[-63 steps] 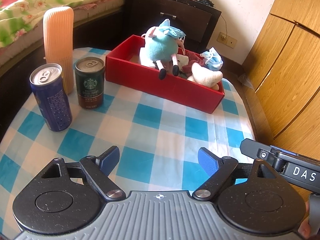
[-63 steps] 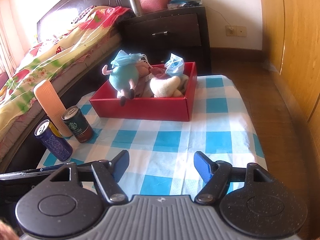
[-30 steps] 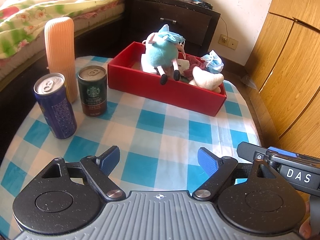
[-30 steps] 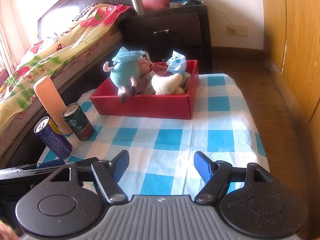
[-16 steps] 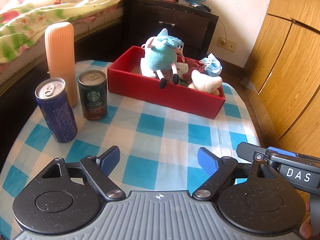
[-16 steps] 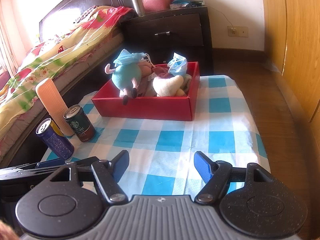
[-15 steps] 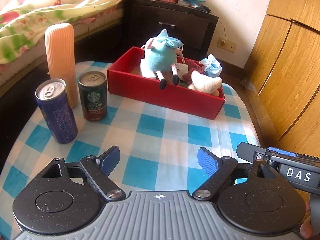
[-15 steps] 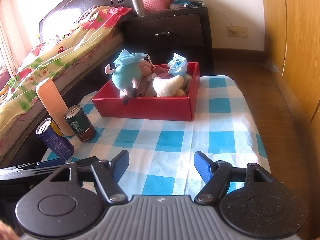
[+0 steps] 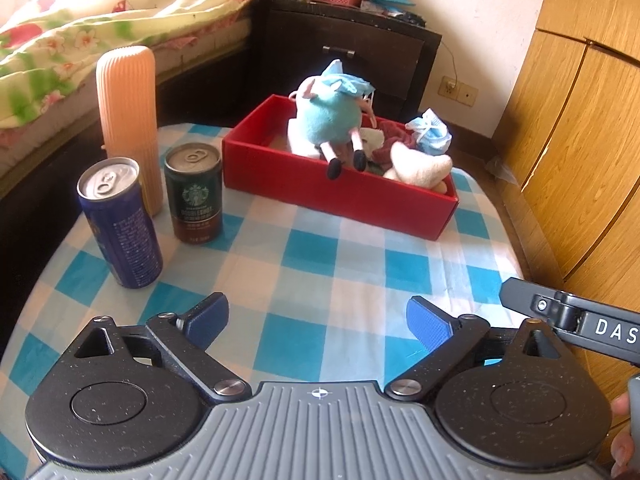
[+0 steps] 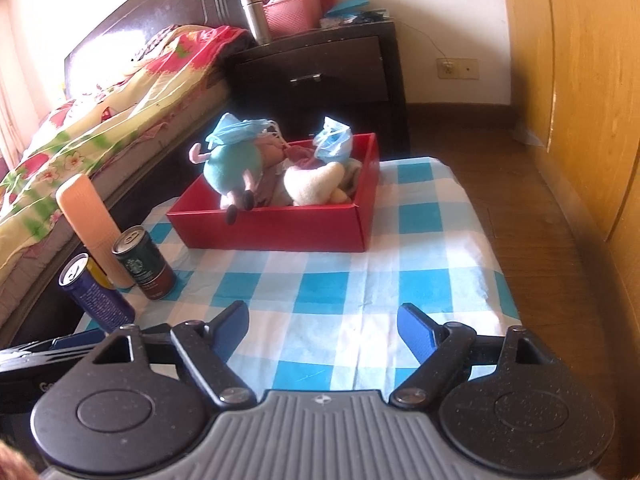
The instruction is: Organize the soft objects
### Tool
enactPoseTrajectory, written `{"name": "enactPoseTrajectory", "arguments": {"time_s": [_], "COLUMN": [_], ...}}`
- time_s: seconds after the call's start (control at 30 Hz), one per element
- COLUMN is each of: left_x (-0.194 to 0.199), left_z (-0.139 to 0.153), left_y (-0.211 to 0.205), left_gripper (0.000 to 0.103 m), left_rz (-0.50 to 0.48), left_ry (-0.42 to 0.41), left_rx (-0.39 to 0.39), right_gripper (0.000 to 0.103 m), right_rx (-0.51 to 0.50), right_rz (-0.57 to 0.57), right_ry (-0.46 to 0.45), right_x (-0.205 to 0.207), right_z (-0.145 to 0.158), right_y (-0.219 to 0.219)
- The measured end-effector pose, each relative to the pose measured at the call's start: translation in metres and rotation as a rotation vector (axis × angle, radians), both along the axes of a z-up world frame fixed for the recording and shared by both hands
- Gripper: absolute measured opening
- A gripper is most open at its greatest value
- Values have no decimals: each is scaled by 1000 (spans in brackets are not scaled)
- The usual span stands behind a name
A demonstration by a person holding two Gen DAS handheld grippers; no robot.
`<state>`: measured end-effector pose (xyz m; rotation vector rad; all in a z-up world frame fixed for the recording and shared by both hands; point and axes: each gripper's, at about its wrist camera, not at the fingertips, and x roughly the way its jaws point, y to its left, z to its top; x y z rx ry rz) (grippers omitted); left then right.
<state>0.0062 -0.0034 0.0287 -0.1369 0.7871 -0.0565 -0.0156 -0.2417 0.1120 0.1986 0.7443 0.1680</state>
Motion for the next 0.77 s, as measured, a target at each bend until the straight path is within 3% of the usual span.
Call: {"name": "enactPoseTrajectory", "arguments": {"time_s": [0.07, 0.3, 0.77], "left_x": [0, -1, -7], "left_z": [-1, 1, 6], "left_y": [2, 5, 0], "left_gripper": [98, 98, 98], "left_rz": [2, -25, -46], "left_ry": [10, -6, -68], "left_rx": [-19, -85, -48], "right_gripper": [62, 62, 62], "right_rx": [-3, -8, -16], "right_rz": [-1, 11, 6], "right_ry": [15, 14, 26], "right_x": [1, 0, 3], "right_z": [-4, -5, -8], "right_y": [-1, 2, 2]}}
